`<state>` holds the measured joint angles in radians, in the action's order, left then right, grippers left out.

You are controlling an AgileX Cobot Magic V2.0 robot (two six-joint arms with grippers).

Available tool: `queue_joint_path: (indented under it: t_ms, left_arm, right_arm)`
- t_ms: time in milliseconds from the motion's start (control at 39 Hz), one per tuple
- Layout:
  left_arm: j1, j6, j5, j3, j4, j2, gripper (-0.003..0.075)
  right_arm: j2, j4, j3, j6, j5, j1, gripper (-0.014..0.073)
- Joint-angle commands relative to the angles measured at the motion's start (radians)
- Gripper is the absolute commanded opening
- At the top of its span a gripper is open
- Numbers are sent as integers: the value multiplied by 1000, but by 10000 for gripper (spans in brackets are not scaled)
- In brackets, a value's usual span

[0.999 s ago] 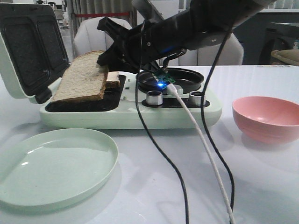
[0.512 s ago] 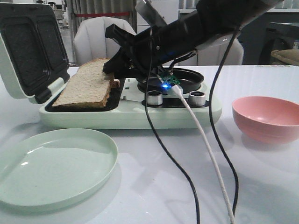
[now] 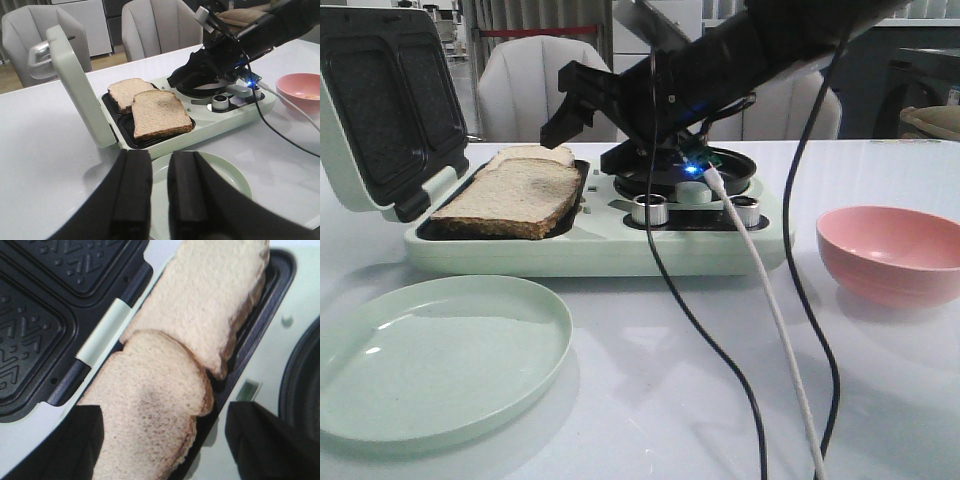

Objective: Make breakfast with bread and shrimp
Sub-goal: 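Release the bread and raise the right gripper away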

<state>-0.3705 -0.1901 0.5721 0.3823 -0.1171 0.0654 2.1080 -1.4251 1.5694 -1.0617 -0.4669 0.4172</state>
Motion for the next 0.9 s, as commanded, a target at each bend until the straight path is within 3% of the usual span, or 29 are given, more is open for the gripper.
queue_joint_path:
  t_ms: [0, 179, 410, 512, 691, 871]
  left_arm:
    - [-1, 2, -84, 27, -16, 13, 205]
    - [-1, 2, -84, 27, -16, 13, 205]
    - [-1, 2, -84, 27, -16, 13, 205]
    - [-1, 2, -84, 27, -16, 13, 205]
    - [-1, 2, -84, 27, -16, 13, 205]
    - [-1, 2, -84, 27, -16, 13, 205]
  right_arm:
    - [-125, 80, 35, 54, 23, -11, 605]
    - [-239, 421, 35, 286, 23, -18, 605]
    - [-406, 1101, 35, 726, -150, -18, 605]
    - [-473, 1292, 35, 895, -229, -35, 604]
    - [-598, 1332, -31, 979, -268, -106, 604]
    - [-781, 1303, -226, 979, -171, -150, 604]
